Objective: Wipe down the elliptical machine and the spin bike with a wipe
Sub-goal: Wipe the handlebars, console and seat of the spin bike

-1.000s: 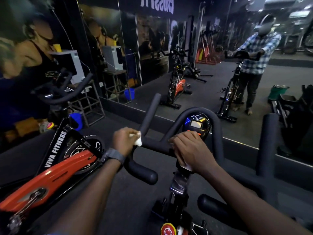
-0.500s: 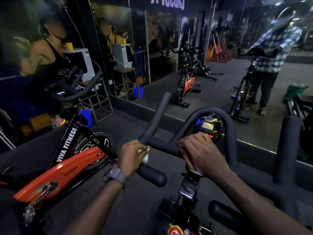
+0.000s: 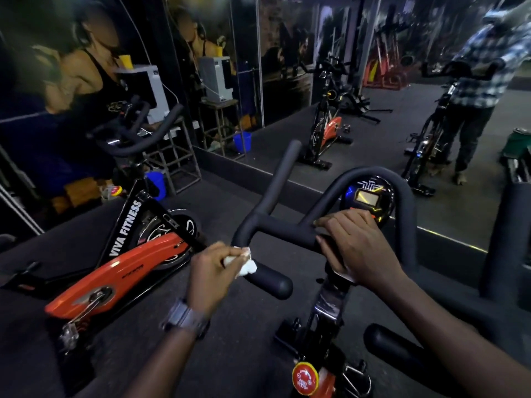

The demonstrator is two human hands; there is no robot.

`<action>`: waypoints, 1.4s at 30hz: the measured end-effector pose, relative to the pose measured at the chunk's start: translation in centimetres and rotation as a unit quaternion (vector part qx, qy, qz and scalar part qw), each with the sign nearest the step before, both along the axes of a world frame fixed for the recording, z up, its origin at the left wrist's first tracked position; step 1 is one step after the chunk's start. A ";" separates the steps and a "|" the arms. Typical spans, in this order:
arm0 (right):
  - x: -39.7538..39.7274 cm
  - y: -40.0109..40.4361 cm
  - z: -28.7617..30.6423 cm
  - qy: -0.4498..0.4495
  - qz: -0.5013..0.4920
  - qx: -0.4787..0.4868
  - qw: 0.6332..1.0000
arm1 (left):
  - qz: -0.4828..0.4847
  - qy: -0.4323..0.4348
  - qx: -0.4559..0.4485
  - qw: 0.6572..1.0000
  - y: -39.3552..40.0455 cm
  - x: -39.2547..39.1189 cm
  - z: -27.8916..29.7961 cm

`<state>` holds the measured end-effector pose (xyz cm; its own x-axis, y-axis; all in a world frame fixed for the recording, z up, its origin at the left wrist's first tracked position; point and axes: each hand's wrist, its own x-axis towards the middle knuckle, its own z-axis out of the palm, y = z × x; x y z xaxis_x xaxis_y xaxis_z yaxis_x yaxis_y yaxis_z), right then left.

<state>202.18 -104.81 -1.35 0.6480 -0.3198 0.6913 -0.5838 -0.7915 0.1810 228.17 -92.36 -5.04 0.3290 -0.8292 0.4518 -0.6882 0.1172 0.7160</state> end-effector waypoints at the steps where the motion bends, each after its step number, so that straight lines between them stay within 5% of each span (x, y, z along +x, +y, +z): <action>1: 0.0 0.0 -0.1 -0.003 0.001 -0.002 1.000 | -0.007 0.005 -0.007 1.000 1.1 -0.5 -0.1; 7: 0.8 0.2 -0.2 0.057 0.017 -0.011 0.998 | 0.019 -0.004 -0.028 0.999 -2.3 0.1 0.5; 14: 6.9 0.3 -0.7 0.088 0.070 0.107 0.988 | -0.096 -0.035 -0.074 0.992 0.8 -6.5 0.4; 18: 9.5 0.3 -1.0 0.095 0.063 0.185 0.976 | 0.024 -0.041 -0.052 0.998 -1.8 -1.3 0.2; 21: 9.7 0.1 -1.2 0.072 0.053 0.208 0.974 | 0.024 -0.072 -0.041 0.996 -2.6 -0.4 0.4; 28: 8.9 -0.5 -1.3 -0.054 0.074 0.306 0.948 | -0.153 -0.095 -0.109 0.978 2.3 -7.6 -0.7; 33: 8.7 -0.3 -1.1 -0.095 0.083 0.316 0.940 | 0.008 -0.011 -0.095 0.995 -0.1 -3.4 -0.8; 38: 8.3 -0.7 -1.3 -0.135 0.083 0.314 0.936 | -0.107 -0.075 -0.091 0.987 0.6 -4.2 -0.3; 42: 7.9 -0.5 -1.2 -0.165 0.085 0.318 0.930 | -0.006 -0.047 -0.032 0.998 -4.2 0.8 -0.3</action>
